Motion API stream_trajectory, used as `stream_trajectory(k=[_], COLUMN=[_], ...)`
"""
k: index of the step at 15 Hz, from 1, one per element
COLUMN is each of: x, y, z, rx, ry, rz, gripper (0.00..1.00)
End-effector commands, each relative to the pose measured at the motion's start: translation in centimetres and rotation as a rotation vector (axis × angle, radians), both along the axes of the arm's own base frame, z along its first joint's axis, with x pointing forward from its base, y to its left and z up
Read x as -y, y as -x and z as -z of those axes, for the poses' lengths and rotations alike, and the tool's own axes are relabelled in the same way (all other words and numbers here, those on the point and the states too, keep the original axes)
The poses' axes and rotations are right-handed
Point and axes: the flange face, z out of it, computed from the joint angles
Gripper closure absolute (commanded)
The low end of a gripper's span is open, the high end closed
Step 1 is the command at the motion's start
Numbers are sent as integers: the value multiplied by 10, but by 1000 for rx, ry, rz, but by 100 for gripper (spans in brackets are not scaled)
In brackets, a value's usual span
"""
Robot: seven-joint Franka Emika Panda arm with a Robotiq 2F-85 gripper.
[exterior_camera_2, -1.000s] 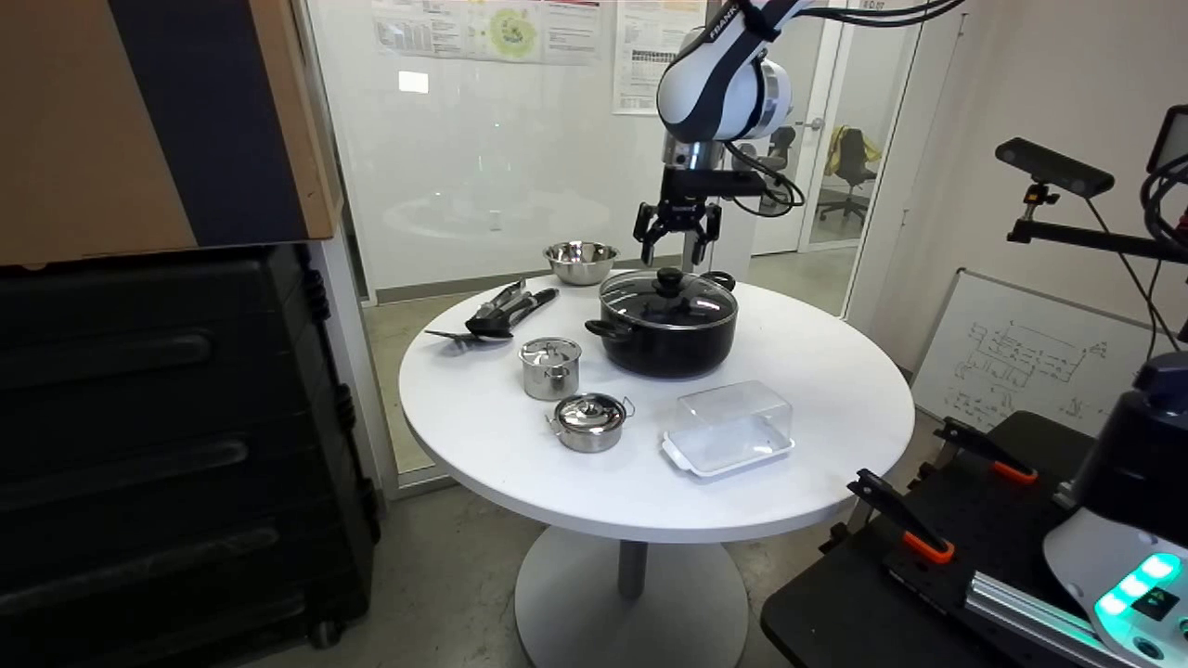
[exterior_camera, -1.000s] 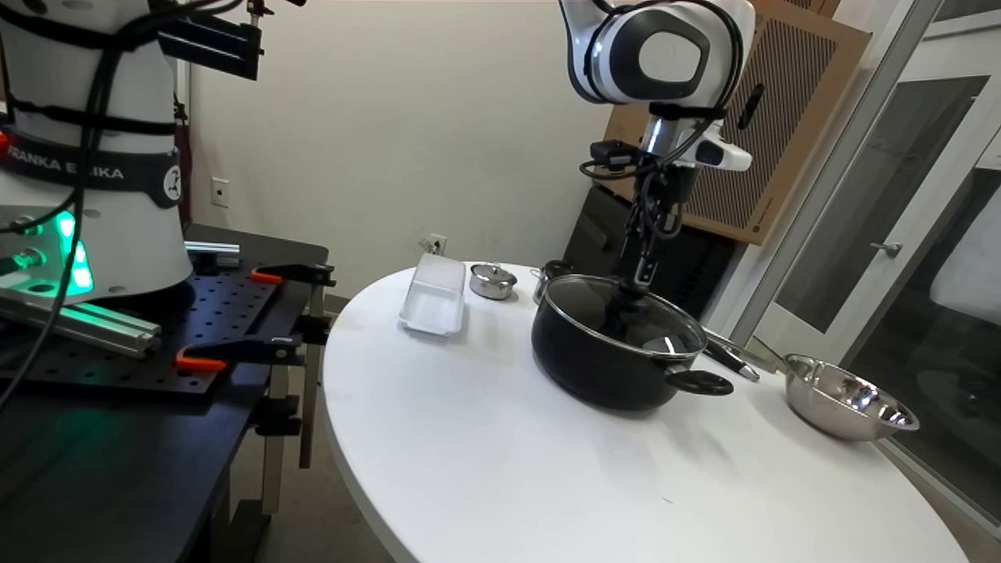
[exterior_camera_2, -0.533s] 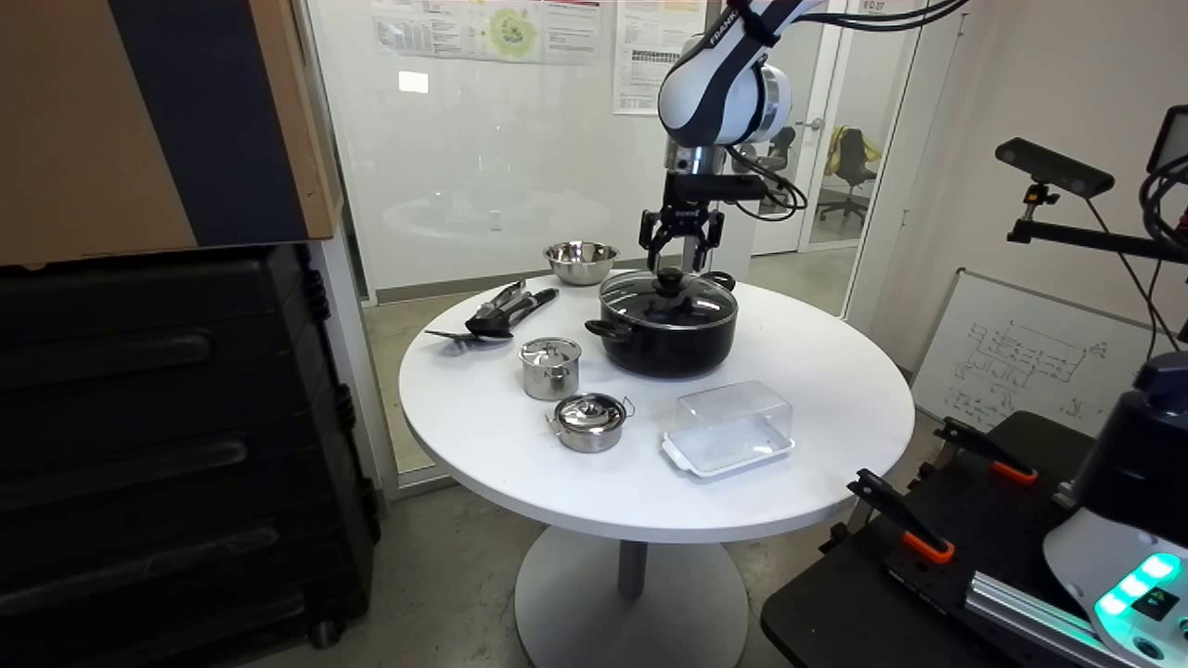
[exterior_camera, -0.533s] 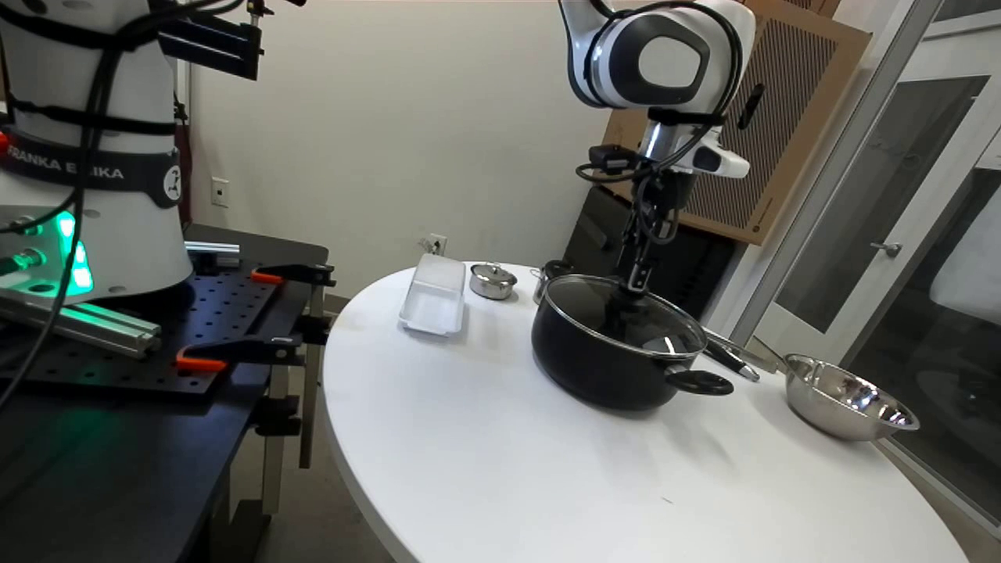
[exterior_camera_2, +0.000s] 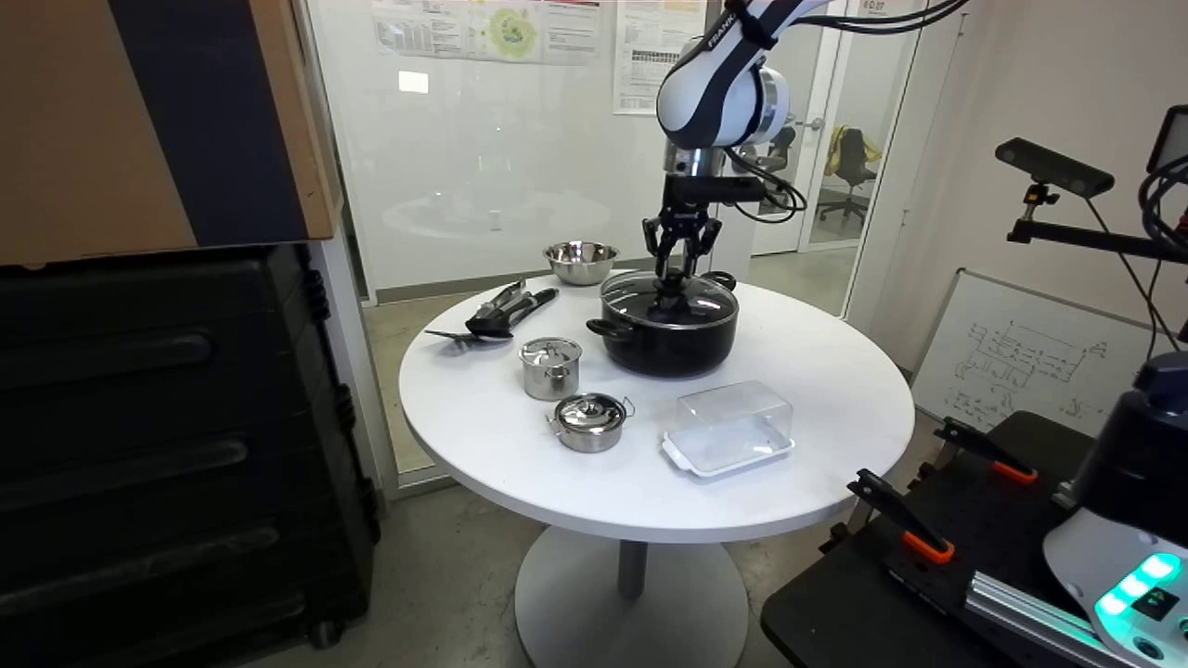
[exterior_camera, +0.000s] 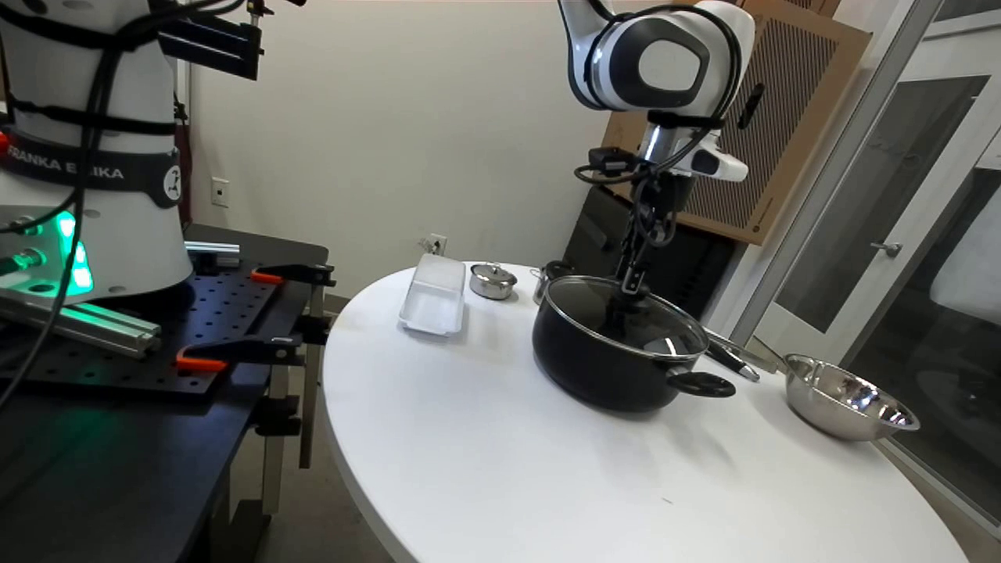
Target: Put the silver lid on the small pot, take the glass lid off the large pot, then put the silver lid from the smallest pot on the table
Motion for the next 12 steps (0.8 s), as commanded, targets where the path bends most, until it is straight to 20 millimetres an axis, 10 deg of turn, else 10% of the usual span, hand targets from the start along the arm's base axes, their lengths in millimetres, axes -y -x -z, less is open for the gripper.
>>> stream_trajectory(k=[1, 5, 6, 8, 12], x=[-2, -3, -2, -2, 0], y=[-9, -11, -12, -14, -14], z=[-3, -1, 0, 0, -1], rx=[-9, -13, -14, -10, -8], ry=[3, 4, 3, 5, 7], rz=[18, 15, 15, 16, 17], gripper=[48, 19, 58, 53, 76])
